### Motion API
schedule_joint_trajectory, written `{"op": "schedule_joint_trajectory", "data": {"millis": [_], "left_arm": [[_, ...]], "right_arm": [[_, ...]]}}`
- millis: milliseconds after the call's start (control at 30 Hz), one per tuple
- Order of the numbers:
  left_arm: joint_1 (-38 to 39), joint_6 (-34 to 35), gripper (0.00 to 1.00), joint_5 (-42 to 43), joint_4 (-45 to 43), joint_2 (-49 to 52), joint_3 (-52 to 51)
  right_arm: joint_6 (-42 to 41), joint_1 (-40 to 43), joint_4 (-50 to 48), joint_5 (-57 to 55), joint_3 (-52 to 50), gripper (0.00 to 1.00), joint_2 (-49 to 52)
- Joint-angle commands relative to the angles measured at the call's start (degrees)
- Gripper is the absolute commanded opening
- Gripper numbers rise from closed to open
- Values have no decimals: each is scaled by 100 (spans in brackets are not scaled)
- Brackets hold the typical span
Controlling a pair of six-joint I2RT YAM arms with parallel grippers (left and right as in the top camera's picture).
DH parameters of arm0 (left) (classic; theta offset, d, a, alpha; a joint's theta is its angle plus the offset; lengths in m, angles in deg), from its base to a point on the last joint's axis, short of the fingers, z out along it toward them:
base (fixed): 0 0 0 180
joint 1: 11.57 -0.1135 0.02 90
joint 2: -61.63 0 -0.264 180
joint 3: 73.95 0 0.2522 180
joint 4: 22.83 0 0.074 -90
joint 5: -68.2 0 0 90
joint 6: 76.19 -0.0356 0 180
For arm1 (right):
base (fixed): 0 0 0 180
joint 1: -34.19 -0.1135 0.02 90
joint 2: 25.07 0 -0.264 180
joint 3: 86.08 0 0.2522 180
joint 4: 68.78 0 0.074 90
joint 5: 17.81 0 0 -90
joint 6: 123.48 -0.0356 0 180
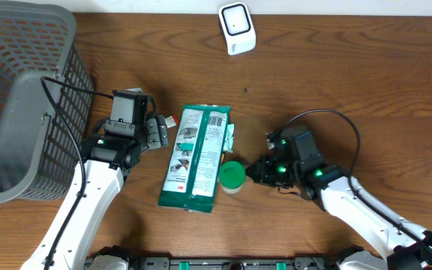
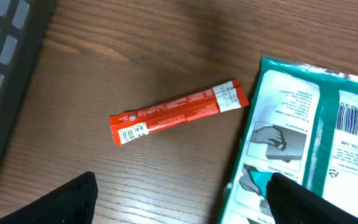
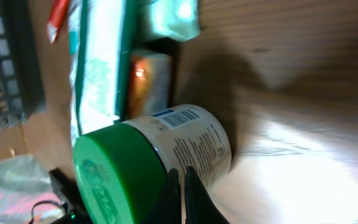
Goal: Scan the item barcode
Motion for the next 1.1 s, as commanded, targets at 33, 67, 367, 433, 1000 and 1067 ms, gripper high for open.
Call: {"op": "schedule_joint_trajectory", "data": {"millis": [33,67,367,433,1000,1067], "left_arm": [[-26,33,88,-15,-2,24,109],[-26,33,88,-15,-4,24,109],[-26,33,88,-15,-2,24,109],[-26,31,88,-15,-2,24,109],[-26,33,88,-15,-2,24,109],[-26,31,88,-15,-4,24,109]], "right_arm": [[-262,-310,-256,140,-39,1,26],[-120,-321,-299,184,-33,4,22],[1818,83,2347,-494,1504,30,-240],[2358,68,3307,-1010,2247,46,-214],[4653,-1663,4398,-2658,3908,84,1266],[4798,-1895,4376,-3123,3908,84,1556]]}}
